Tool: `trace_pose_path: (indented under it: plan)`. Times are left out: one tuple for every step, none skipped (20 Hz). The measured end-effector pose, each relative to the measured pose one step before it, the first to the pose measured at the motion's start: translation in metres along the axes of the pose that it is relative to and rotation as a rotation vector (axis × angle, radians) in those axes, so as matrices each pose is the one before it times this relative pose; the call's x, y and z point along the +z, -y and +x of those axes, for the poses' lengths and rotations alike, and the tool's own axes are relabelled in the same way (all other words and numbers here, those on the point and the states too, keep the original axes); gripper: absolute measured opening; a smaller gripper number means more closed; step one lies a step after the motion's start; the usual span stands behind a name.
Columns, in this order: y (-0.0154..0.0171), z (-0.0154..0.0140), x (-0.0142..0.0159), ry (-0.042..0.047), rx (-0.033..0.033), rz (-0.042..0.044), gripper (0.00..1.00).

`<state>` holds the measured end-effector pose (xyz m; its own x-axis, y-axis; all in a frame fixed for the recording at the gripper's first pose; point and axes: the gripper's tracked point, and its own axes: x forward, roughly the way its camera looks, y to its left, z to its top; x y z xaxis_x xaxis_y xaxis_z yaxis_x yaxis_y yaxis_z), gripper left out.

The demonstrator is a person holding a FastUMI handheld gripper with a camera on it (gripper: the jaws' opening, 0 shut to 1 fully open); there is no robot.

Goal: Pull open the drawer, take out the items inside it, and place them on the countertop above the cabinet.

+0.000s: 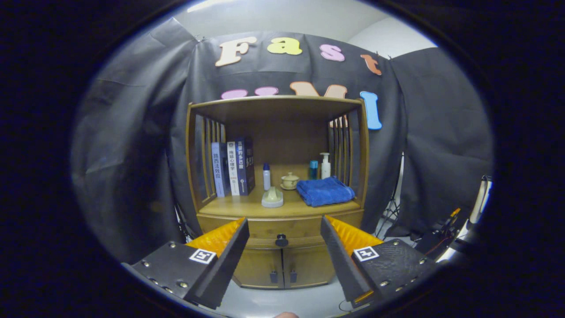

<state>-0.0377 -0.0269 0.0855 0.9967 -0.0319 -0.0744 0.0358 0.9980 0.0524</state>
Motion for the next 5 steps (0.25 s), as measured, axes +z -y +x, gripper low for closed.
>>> trace_pose_path:
  plan:
    - [0.00042,0.00084,-0.00081,-0.00416,-0.00157,-0.00370,0.98]
    - [-0.00049,0.00045,-0.00169,-0.00381,0.00299,-0.00339,0.98]
    - [-0.00159,0.00070,-0.00061,-0.00076,0.00300,-0.00232,0.98]
    - [-0.00077,0.00097,-0.00046,0.00096,0.00101,0.00209,0.98]
    - [-0.00266,0.00004,-0.00037,0.00118,0.00898,0.00380,0.98]
